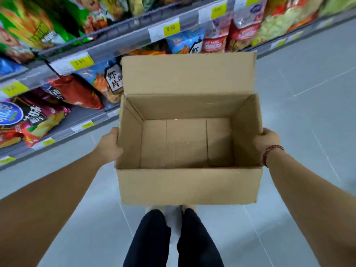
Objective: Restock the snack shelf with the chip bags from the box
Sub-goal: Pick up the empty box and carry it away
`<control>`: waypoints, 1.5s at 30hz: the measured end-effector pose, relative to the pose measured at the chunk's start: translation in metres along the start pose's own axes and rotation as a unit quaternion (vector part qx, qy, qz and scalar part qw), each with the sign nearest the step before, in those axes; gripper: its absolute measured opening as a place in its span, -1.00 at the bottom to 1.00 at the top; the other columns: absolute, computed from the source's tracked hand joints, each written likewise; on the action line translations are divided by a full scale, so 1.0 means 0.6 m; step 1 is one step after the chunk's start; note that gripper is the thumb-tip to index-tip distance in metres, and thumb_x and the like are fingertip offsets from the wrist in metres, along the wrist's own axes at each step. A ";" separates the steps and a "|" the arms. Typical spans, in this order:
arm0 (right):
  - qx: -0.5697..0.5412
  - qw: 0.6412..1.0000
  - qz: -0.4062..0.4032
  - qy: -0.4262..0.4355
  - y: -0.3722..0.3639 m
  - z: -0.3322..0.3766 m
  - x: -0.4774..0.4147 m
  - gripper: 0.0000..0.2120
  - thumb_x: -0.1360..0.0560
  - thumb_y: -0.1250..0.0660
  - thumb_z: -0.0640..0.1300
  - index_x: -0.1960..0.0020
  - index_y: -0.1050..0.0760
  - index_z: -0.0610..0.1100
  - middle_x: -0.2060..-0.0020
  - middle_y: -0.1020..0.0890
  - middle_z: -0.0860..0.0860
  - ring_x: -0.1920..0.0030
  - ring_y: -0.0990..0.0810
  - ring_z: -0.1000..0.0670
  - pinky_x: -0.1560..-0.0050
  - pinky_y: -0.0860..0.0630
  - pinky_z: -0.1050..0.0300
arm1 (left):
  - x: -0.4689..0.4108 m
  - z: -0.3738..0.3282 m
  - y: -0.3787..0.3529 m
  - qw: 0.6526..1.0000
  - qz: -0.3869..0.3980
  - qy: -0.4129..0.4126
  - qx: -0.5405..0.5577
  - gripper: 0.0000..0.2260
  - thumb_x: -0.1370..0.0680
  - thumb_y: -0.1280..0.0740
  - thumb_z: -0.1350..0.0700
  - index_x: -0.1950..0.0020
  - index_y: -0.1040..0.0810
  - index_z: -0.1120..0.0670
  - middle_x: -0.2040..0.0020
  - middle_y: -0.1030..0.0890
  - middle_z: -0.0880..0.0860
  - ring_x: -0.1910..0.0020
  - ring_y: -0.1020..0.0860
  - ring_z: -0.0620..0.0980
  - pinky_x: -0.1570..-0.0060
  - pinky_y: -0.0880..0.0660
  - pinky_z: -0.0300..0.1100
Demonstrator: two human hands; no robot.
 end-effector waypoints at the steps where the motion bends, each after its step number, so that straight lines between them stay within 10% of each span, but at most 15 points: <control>1: -0.015 1.000 -0.014 -0.013 0.037 -0.018 0.018 -0.69 -0.47 -0.14 -0.36 -0.14 -0.54 -0.27 0.05 -0.58 -0.20 -0.10 -0.55 -0.29 0.00 -0.43 0.03 | 0.010 -0.035 0.006 1.000 0.007 -0.026 -0.010 -0.76 -0.45 -0.26 0.37 -0.04 -0.30 0.19 0.13 -0.46 0.13 0.10 -0.42 0.13 0.35 -0.25 -0.10; 23: -0.353 0.857 -0.306 -0.219 0.658 -0.466 0.409 -0.79 -0.46 -0.20 -0.33 -0.04 -0.54 -0.25 0.02 -0.61 -0.21 -0.01 -0.57 -0.23 -0.06 -0.56 -0.10 | 0.417 -0.932 -0.002 0.841 0.023 -0.484 -0.243 -0.54 -0.40 -0.42 0.33 -0.30 -0.47 0.22 -0.17 -0.61 0.27 -0.13 -0.57 0.22 0.07 -0.38 -0.15; 45: -0.489 0.611 -0.443 -0.437 0.721 -0.823 0.582 -0.71 -0.42 -0.20 -0.29 -0.07 -0.58 -0.12 -0.03 -0.65 -0.19 -0.06 -0.60 -0.23 -0.12 -0.55 -0.07 | 0.768 -1.405 -0.516 0.661 0.246 -0.605 -0.370 -0.66 -0.46 -0.25 0.40 -0.11 -0.50 0.03 0.01 -0.62 0.25 0.26 -0.57 0.14 0.44 -0.49 -0.17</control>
Point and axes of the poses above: each hand's wrist, its own x-axis away from the middle knuckle, its own y-axis out of the back of the hand, z = x × y, the point moved 6 cm from there along -x, towards the middle knuckle
